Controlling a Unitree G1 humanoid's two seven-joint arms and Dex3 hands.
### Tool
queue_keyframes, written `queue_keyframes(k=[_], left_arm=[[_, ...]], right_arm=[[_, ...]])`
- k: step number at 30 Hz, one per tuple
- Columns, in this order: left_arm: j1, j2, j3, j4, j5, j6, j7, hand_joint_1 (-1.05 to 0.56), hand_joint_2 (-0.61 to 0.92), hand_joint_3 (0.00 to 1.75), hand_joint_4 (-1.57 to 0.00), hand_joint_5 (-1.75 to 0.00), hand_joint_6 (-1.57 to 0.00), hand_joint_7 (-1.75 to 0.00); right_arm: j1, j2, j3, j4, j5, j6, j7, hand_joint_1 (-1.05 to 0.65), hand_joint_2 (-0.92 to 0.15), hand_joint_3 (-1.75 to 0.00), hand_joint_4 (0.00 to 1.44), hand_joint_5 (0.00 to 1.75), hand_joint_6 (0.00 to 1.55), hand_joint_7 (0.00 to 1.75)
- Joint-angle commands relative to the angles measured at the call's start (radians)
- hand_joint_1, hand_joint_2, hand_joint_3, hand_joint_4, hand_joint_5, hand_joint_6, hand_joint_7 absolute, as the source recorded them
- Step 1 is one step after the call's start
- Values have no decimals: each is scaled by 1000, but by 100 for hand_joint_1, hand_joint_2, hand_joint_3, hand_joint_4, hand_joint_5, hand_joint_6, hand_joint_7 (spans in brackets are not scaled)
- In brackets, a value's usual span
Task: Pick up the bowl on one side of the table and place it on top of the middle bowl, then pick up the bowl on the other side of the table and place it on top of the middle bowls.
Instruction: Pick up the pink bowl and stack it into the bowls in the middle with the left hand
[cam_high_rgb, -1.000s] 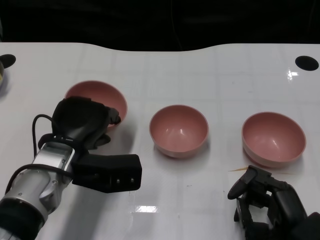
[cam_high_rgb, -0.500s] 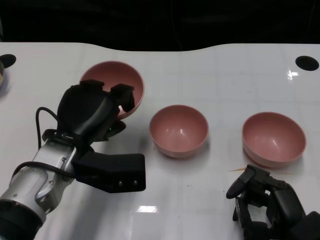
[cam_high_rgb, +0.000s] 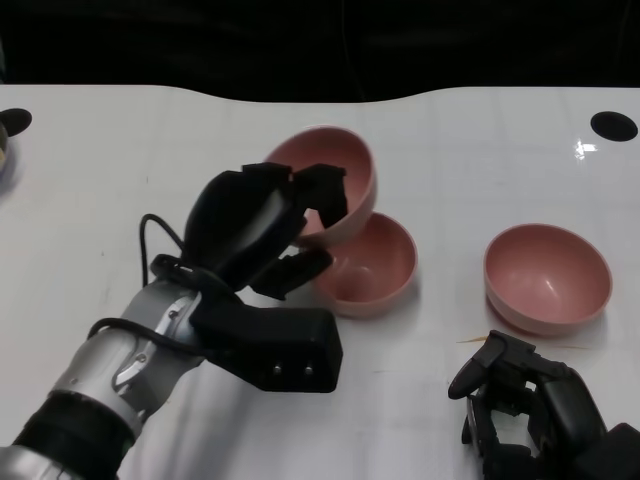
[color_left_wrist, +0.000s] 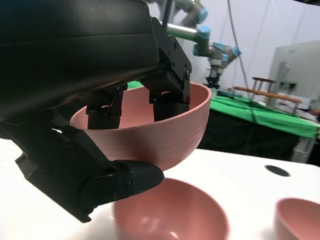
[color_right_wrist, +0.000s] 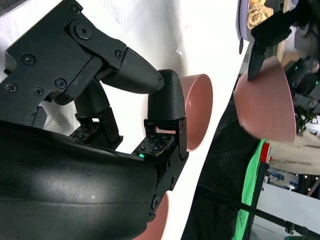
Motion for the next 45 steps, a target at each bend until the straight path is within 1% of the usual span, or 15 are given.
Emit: queue_keyframes(k=[1, 4, 9, 14, 16, 18, 19, 21, 24, 25, 28, 30, 34, 40, 45], left_arm=[[-25, -21, -16, 23, 4, -17, -13, -21, 42, 123, -91, -175, -74, -174], [-31, -47, -38, 35, 17, -2, -34, -24, 43, 123, -91, -175, -73, -173], [-43, -63, -69, 59, 49, 11, -50, -25, 52, 109, -88, -175, -69, -175], [-57, -48, -101, 51, 102, 48, -84, -24, 55, 110, -88, -175, -68, -174], [-66, -30, -123, 27, 150, 83, -112, -25, 56, 107, -84, -175, -67, -168], [-70, -16, -144, -2, 200, 124, -133, -28, 65, 82, -79, -170, -76, -123], [-68, -10, -151, -16, 221, 138, -134, -30, 72, 65, -80, -162, -83, -97], [-65, 0, -161, -46, 253, 164, -153, -34, 87, 32, -80, -115, -92, -49], [-56, 12, -172, -116, 282, 221, -247, -48, 92, 30, -63, -63, -73, -12], [-51, 14, -173, -137, 288, 234, -263, -53, 92, 30, -57, -55, -66, -6], [-36, 24, -177, -187, 307, 255, -297, -66, 92, 33, -42, -38, -49, -1], [-28, 32, -175, -212, 304, 257, -323, -78, 92, 49, -25, -28, -33, 0], [-16, 44, -160, -242, 260, 234, -374, -90, 92, 64, -7, -21, -15, 0], [9, 64, -135, -277, 225, 222, -380, -101, 92, 73, 0, -8, -3, -1], [65, 100, -83, -343, 179, 214, -374, -100, 92, 69, 0, -3, -2, -1]], right_arm=[[8, -9, -5, -10, 2, -2, -5, -49, -31, -148, 87, 162, 76, 147], [11, -9, -3, -12, 2, 0, -5, -50, -31, -148, 88, 161, 76, 148], [12, -7, 0, -19, 7, 7, -3, -50, -31, -148, 88, 161, 76, 148], [11, -8, 0, -19, 4, 8, -5, -50, -32, -147, 88, 161, 76, 148], [12, -8, 0, -20, 3, 8, -6, -51, -33, -146, 87, 162, 76, 148], [13, -9, 0, -23, -1, 9, -9, -50, -33, -147, 87, 162, 76, 148], [14, -10, 1, -23, -2, 8, -9, -50, -33, -147, 87, 162, 76, 148], [14, -9, 1, -24, 1, 8, -7, -50, -33, -147, 87, 163, 76, 148], [16, -8, 1, -29, 3, 17, -7, -51, -33, -147, 88, 162, 77, 147], [16, -7, 2, -30, 3, 18, -7, -51, -33, -147, 88, 162, 77, 147], [17, -6, 3, -32, 10, 23, -2, -50, -32, -147, 89, 160, 77, 147], [17, -6, 3, -32, 8, 25, -3, -50, -32, -148, 88, 160, 77, 147], [20, -6, 4, -41, 11, 37, -1, -49, -31, -149, 88, 160, 76, 147], [24, -7, 4, -49, 13, 41, 4, -48, -30, -151, 87, 160, 75, 149], [26, -6, 4, -52, 15, 38, 6, -49, -32, -147, 87, 160, 75, 150]])
